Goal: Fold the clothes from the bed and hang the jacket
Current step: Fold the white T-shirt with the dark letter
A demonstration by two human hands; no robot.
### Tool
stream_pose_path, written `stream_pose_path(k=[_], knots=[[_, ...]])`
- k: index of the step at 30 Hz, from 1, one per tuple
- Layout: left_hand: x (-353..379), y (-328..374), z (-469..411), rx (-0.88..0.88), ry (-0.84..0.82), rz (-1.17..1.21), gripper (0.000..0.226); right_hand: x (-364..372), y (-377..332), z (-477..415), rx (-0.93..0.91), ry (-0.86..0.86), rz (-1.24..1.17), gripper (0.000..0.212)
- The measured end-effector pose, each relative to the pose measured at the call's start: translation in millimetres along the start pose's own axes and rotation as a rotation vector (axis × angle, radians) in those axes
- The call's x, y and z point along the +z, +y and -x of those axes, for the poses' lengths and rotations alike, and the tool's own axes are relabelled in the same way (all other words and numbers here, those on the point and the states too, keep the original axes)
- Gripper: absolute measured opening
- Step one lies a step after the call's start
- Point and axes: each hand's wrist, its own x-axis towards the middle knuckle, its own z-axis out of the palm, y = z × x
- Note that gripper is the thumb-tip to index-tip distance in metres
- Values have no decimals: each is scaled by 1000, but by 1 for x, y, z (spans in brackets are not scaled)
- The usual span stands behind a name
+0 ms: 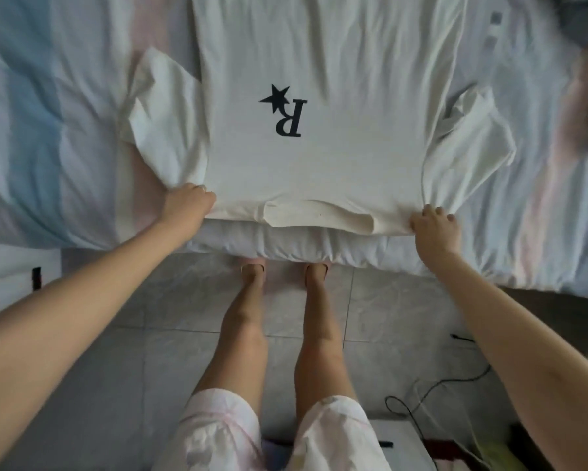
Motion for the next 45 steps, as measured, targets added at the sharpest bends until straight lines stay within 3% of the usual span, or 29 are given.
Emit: stream_pose_path(k=[4, 8, 10, 12, 14, 17, 21, 29, 33, 36, 37, 39, 41, 43, 45], knots=[[34, 5, -3, -39, -112, 30, 21, 39, -17, 8, 14, -52, -99, 30], [31, 18, -25, -129, -183, 28, 25, 49, -43, 4, 227, 122, -465, 32], [16, 35, -35, -110, 64, 124, 24, 41, -60, -4, 213, 336, -580, 38], [2, 56, -57, 22, 384, 282, 37, 28, -79, -33, 46, 479, -619, 47], [-10, 71, -84, 193, 469, 265, 55, 12, -95, -65, -186, 547, -553, 55], [-32, 68, -158, 280, 458, 159, 65, -22, -107, -143, -385, 563, -466, 57], [-84, 34, -261, 174, 536, 58, 70, -81, -102, -244, -333, 580, -348, 56], [-194, -15, -396, -128, 643, 188, 70, -191, -36, -413, -81, 517, -380, 63], [-229, -27, -436, -222, 688, 258, 74, -223, -1, -462, -119, 477, -377, 64], [-231, -25, -445, -259, 700, 222, 77, -224, 18, -464, -188, 615, -541, 56], [-229, -25, -444, -257, 685, 217, 78, -219, 22, -459, -97, 700, -644, 53], [-232, -26, -445, -247, 653, 208, 78, -211, 39, -451, 329, 780, -813, 53], [-234, -26, -444, -251, 639, 208, 79, -208, 59, -450, 771, 624, -961, 60], [-238, -24, -444, -244, 621, 206, 79, -210, 84, -456, 892, 493, -1147, 54], [-238, -24, -442, -244, 598, 220, 79, -213, 100, -463, 780, 493, -1326, 30]])
